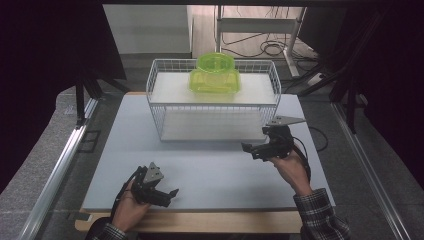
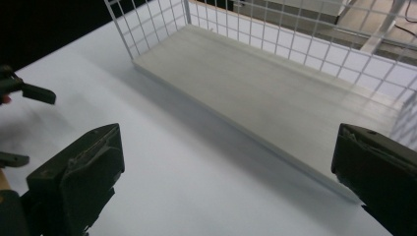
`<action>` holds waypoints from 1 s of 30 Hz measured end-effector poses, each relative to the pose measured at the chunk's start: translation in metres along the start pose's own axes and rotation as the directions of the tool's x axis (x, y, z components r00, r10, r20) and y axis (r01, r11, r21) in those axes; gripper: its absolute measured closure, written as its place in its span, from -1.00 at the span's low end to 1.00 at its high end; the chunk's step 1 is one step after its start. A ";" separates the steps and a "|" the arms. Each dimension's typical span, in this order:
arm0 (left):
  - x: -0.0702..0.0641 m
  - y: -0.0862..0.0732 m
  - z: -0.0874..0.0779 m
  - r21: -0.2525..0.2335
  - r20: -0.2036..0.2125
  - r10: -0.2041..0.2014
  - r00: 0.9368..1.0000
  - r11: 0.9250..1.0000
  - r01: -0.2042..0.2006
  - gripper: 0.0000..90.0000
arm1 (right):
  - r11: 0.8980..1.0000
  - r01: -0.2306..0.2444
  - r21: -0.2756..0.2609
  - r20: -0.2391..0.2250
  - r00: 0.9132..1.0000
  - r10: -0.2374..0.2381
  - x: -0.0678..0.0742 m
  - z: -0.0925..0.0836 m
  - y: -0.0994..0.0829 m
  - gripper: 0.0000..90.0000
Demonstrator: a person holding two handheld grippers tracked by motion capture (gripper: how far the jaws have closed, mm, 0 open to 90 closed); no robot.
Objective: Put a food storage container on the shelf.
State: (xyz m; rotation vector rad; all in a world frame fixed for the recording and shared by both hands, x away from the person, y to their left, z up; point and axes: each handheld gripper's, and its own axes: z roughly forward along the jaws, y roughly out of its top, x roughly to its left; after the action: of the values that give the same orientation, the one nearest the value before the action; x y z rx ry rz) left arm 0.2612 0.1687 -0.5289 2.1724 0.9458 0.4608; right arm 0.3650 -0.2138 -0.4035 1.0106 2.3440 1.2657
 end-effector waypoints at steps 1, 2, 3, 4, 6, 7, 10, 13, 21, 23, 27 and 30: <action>0.000 0.000 0.000 0.000 0.000 0.001 1.000 1.000 -0.001 -0.99 | 1.000 -0.001 0.001 0.004 1.000 0.001 0.000 -0.001 -0.003 -1.00; 0.000 0.000 0.000 0.000 0.000 0.002 1.000 1.000 -0.002 -0.99 | 1.000 -0.005 0.001 0.009 1.000 0.005 -0.001 -0.002 -0.010 -1.00; 0.000 0.000 0.000 0.000 0.000 0.003 1.000 1.000 -0.003 -0.99 | 1.000 -0.005 0.001 0.009 1.000 0.005 -0.001 -0.002 -0.010 -1.00; 0.000 0.000 0.000 -0.001 0.000 0.004 1.000 1.000 -0.004 -0.99 | 1.000 -0.013 0.003 0.015 1.000 0.013 -0.002 -0.003 -0.017 -1.00; 0.000 0.000 0.000 -0.008 0.003 0.002 1.000 1.000 -0.002 -0.99 | 1.000 -0.013 0.002 0.021 1.000 0.013 -0.002 -0.004 -0.023 -1.00; 0.000 0.000 0.000 -0.008 0.003 0.002 1.000 1.000 -0.002 -0.99 | 1.000 -0.013 0.002 0.021 1.000 0.013 -0.002 -0.004 -0.023 -1.00; 0.000 0.000 0.000 -0.013 0.005 0.004 1.000 1.000 -0.004 -1.00 | 1.000 -0.013 0.010 0.030 0.999 0.012 -0.002 -0.004 -0.032 -1.00; -0.001 0.000 0.000 -0.023 0.007 0.007 1.000 1.000 -0.007 -1.00 | 1.000 -0.006 0.015 0.047 0.999 0.005 -0.001 -0.002 -0.044 -1.00; -0.001 0.000 -0.001 -0.031 0.007 0.013 1.000 0.999 -0.012 -1.00 | 1.000 0.001 0.020 0.088 0.996 -0.003 -0.002 -0.001 -0.062 -1.00; -0.001 0.000 -0.001 -0.031 0.005 0.015 1.000 0.999 -0.015 -1.00 | 1.000 0.002 0.023 0.099 0.995 -0.004 -0.001 -0.001 -0.066 -1.00; -0.001 0.000 -0.001 -0.031 0.001 0.022 1.000 0.999 -0.022 -1.00 | 1.000 -0.002 0.028 0.103 0.995 -0.001 -0.002 -0.001 -0.074 -1.00; -0.001 0.000 -0.001 -0.031 -0.001 0.025 1.000 0.999 -0.025 -1.00 | 0.999 -0.019 0.044 0.108 0.994 0.014 -0.003 -0.001 -0.086 -1.00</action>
State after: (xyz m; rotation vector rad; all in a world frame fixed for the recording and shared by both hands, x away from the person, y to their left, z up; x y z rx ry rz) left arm 0.2596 0.1683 -0.5282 2.1583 0.9069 0.4856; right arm 0.3287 -0.2482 -0.4732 1.0862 2.2966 1.1388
